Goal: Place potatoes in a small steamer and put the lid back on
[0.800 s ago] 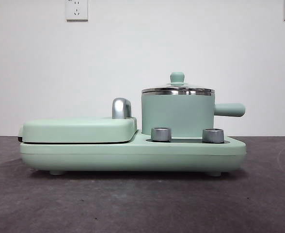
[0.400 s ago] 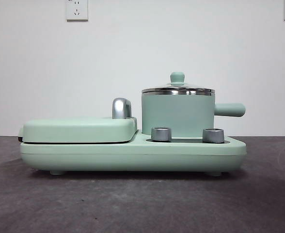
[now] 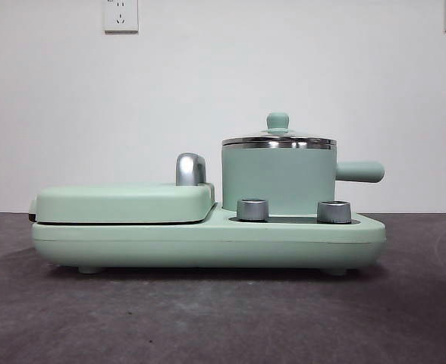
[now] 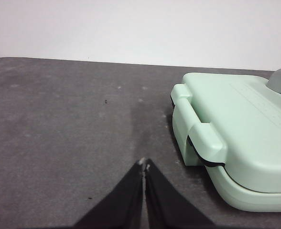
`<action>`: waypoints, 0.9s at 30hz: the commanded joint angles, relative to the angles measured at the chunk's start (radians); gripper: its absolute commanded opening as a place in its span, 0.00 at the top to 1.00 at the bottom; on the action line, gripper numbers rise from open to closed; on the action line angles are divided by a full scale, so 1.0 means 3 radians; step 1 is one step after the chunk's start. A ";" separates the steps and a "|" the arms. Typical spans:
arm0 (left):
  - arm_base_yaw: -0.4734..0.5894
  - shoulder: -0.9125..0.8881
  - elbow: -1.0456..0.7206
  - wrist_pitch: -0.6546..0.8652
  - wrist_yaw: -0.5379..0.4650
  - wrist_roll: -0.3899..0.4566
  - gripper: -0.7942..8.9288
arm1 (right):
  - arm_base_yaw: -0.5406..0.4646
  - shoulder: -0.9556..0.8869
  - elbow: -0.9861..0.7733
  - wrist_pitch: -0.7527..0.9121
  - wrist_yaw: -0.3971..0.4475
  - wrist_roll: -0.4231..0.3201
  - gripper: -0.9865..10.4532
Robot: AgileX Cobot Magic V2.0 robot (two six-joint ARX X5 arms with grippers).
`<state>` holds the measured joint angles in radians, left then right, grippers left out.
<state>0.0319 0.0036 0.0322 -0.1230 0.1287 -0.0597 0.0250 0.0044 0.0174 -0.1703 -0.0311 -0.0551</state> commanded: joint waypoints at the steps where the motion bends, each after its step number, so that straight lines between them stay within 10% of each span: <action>1: 0.0004 -0.0001 -0.0065 0.0038 -0.0006 0.0033 0.91 | -0.0004 -0.0003 -0.0020 0.0050 -0.0005 -0.0019 0.90; 27: 0.0004 -0.0001 -0.0065 0.0038 -0.0006 0.0033 0.91 | -0.0004 -0.0003 -0.0020 0.0062 -0.0005 -0.0019 0.90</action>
<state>0.0319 0.0036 0.0322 -0.1234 0.1287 -0.0597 0.0250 0.0044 0.0166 -0.1658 -0.0319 -0.0555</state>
